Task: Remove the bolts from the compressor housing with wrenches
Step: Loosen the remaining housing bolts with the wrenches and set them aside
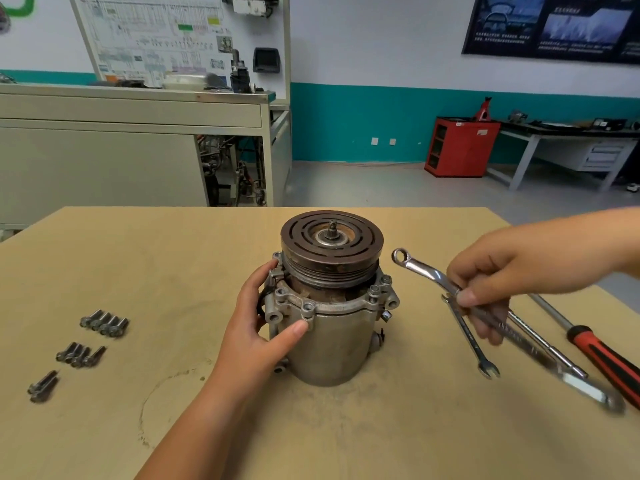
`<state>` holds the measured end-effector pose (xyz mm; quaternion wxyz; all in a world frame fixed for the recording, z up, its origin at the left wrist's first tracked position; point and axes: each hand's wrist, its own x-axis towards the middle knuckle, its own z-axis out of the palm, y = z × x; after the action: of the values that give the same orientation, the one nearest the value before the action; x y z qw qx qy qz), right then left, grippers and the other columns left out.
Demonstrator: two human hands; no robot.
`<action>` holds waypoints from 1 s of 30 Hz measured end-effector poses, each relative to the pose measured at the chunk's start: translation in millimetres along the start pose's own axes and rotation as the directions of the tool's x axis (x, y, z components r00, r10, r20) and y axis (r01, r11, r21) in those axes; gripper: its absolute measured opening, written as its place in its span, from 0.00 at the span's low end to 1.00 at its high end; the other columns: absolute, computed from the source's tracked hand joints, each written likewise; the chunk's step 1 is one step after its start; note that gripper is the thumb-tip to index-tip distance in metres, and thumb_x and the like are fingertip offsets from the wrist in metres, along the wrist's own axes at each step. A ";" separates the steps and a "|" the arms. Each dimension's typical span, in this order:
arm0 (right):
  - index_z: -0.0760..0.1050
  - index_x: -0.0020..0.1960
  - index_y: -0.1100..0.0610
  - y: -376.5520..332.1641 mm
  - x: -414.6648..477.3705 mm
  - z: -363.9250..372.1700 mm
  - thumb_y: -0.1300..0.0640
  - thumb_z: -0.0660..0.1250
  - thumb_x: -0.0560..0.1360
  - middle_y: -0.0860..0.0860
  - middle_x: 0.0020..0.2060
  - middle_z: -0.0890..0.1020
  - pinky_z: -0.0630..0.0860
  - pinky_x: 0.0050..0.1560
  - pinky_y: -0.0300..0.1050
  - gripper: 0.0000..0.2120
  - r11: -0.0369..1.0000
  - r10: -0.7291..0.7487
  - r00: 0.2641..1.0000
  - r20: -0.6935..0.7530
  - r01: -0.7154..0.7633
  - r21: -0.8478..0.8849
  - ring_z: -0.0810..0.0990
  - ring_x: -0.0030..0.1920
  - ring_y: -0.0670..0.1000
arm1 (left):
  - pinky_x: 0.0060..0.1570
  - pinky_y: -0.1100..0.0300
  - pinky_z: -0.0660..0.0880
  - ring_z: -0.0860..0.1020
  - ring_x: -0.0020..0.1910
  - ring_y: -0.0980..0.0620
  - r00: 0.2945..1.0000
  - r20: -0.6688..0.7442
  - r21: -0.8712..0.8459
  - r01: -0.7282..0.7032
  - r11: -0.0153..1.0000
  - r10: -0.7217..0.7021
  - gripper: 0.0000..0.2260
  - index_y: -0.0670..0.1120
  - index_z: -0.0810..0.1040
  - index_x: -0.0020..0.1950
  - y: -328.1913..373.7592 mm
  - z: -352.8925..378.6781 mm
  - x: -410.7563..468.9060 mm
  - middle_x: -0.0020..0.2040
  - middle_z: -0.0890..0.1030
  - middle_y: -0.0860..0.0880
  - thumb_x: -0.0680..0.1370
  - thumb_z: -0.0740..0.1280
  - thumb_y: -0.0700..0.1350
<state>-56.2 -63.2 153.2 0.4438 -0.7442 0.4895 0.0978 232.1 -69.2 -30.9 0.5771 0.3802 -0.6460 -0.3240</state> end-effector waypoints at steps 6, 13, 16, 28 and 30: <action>0.69 0.47 0.59 -26.4 10.4 84.3 0.48 0.65 0.71 0.59 0.43 0.85 0.81 0.41 0.41 0.14 0.674 -0.148 0.979 -0.143 0.206 0.710 0.85 0.38 0.55 | 0.57 0.71 0.70 0.72 0.65 0.60 1.000 0.001 -0.006 0.003 1.000 -0.003 0.32 0.68 0.65 0.68 -0.5 -0.6 0.1 0.67 0.72 0.62 0.66 0.72 0.60; 0.82 0.34 0.58 -55.2 32.3 106.0 0.54 0.58 0.75 0.59 0.37 0.85 0.78 0.30 0.39 0.18 0.417 -0.150 0.943 -0.298 0.334 0.846 0.83 0.29 0.50 | 0.57 0.70 0.70 0.73 0.65 0.58 1.000 0.002 -0.002 -0.008 1.000 0.008 0.34 0.61 0.65 0.70 -0.1 0.1 -0.1 0.66 0.73 0.60 0.66 0.72 0.58; 0.73 0.43 0.61 -56.9 37.2 105.1 0.57 0.55 0.79 0.60 0.34 0.84 0.78 0.27 0.40 0.12 0.387 -0.098 0.946 -0.309 0.322 0.864 0.82 0.26 0.51 | 0.57 0.69 0.70 0.73 0.65 0.58 1.000 -0.001 -0.008 -0.003 1.000 0.003 0.33 0.62 0.65 0.69 0.5 0.3 -0.1 0.67 0.73 0.59 0.66 0.72 0.58; 0.70 0.39 0.55 -27.5 9.7 16.2 0.39 0.59 0.69 0.47 0.25 0.77 0.74 0.35 0.38 0.18 0.996 0.092 0.996 0.002 -0.092 0.014 0.75 0.26 0.46 | 0.55 0.74 0.69 0.72 0.65 0.64 1.000 0.001 0.006 0.023 1.000 -0.023 0.32 0.67 0.64 0.68 3.8 -0.3 -0.1 0.66 0.71 0.66 0.65 0.71 0.59; 0.74 0.39 0.50 -26.4 13.4 0.8 0.34 0.57 0.66 0.43 0.27 0.78 0.71 0.41 0.37 0.20 0.952 0.095 0.983 -0.158 -0.136 -0.274 0.75 0.30 0.41 | 0.54 0.75 0.69 0.72 0.64 0.65 1.000 0.000 0.004 0.021 1.000 -0.021 0.33 0.65 0.64 0.68 4.3 0.0 -0.1 0.65 0.72 0.67 0.65 0.71 0.59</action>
<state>-27.7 -67.9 159.9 0.2899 -0.7751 0.5438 0.1393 231.7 -67.0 -27.3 0.5729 0.3882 -0.6426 -0.3288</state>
